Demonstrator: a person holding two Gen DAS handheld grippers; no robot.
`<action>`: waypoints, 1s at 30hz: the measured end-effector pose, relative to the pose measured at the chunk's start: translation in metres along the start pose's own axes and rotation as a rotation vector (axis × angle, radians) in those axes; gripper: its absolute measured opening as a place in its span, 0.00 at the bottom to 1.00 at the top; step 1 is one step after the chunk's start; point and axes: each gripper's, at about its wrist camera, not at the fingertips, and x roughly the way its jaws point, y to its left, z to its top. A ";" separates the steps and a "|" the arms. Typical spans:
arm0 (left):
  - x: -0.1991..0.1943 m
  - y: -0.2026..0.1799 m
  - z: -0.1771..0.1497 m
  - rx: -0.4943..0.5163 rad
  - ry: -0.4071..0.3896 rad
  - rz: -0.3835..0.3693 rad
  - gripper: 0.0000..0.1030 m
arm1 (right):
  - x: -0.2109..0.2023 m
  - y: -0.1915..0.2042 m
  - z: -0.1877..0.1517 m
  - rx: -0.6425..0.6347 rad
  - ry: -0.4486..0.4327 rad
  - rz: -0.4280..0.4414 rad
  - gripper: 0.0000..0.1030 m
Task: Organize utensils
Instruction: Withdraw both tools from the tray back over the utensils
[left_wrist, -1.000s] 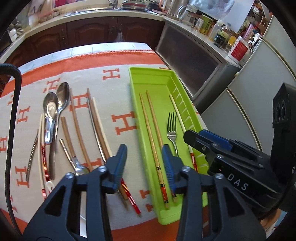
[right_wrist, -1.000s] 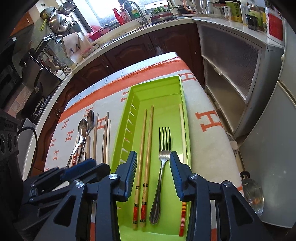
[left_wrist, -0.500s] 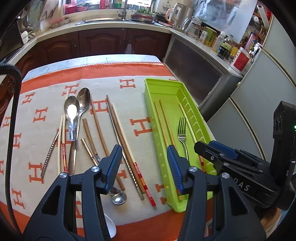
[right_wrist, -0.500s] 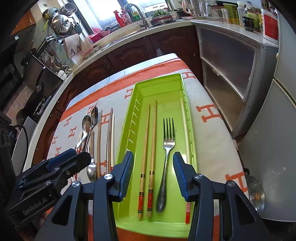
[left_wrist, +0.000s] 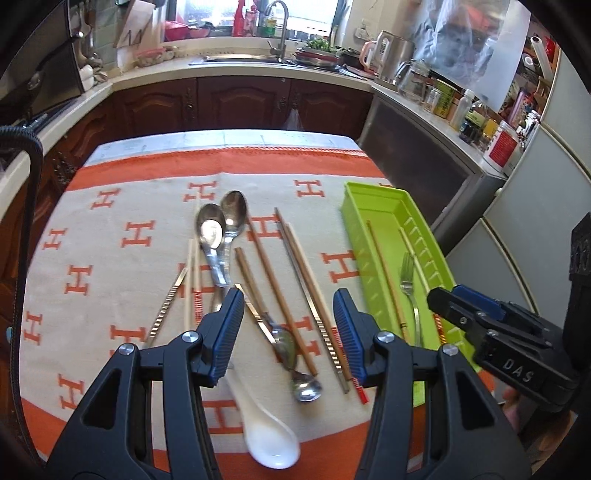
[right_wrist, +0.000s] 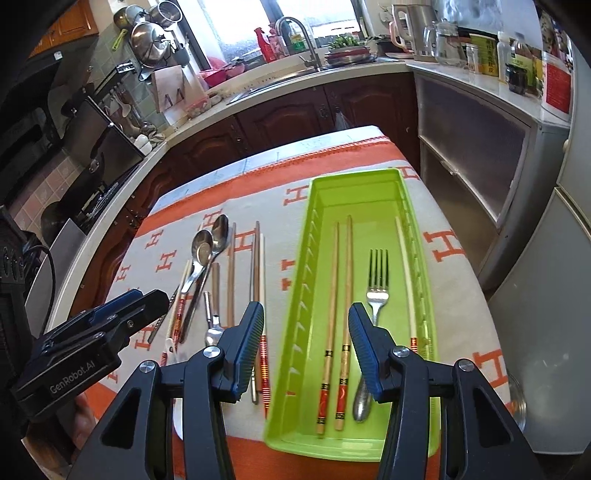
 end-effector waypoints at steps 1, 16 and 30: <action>-0.002 0.005 -0.001 0.002 -0.008 0.013 0.46 | -0.001 0.004 0.000 -0.007 -0.004 0.007 0.47; -0.017 0.063 -0.010 -0.030 -0.055 0.099 0.46 | 0.005 0.081 0.002 -0.161 -0.019 0.055 0.47; 0.017 0.126 -0.022 -0.101 0.050 0.084 0.46 | 0.060 0.125 0.003 -0.199 0.064 0.100 0.47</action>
